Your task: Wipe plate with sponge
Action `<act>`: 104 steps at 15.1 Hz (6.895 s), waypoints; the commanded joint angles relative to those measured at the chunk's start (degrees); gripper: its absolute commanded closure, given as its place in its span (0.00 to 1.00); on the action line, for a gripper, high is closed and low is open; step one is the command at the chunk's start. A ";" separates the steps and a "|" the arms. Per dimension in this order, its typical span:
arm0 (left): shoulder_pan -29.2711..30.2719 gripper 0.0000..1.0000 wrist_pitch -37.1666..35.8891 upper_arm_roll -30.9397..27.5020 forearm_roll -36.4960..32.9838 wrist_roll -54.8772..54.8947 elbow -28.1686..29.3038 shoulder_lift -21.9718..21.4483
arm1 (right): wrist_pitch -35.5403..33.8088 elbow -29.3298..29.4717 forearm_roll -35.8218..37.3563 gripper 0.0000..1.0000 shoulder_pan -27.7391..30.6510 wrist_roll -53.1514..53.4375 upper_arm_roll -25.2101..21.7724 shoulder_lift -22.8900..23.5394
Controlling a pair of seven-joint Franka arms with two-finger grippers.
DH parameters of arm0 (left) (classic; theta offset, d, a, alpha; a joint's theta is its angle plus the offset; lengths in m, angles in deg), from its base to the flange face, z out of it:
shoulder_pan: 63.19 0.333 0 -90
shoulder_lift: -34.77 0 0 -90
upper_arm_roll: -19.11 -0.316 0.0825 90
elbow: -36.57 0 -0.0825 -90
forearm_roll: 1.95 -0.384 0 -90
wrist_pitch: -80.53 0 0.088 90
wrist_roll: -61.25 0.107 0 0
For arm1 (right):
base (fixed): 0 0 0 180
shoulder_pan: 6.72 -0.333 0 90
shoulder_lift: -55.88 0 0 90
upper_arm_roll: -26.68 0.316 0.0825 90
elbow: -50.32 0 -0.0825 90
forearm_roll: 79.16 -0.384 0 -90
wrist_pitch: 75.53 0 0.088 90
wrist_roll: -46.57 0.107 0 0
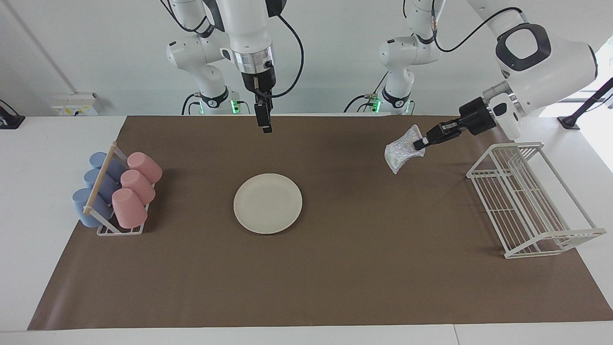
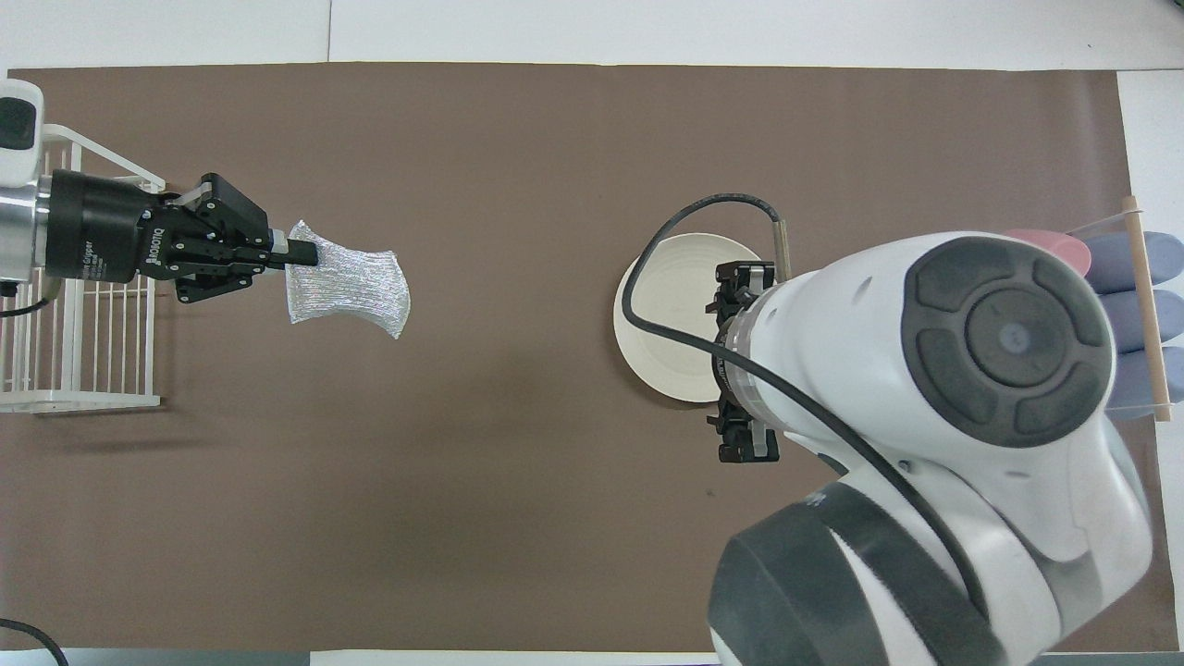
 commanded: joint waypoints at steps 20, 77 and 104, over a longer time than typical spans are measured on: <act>-9.11 1.00 1.02 0.24 30.34 25.25 21.28 -6.93 | 10.36 1.06 -4.24 0.00 -6.61 6.81 0.20 2.90; -0.85 0.00 0.66 0.24 -22.72 18.56 16.18 -8.95 | 46.85 -24.96 -5.74 1.00 6.22 -38.19 0.11 18.28; -1.29 0.00 6.82 0.24 -35.05 15.05 16.71 -8.68 | 46.85 -25.13 -6.18 1.00 4.55 -38.37 0.29 19.25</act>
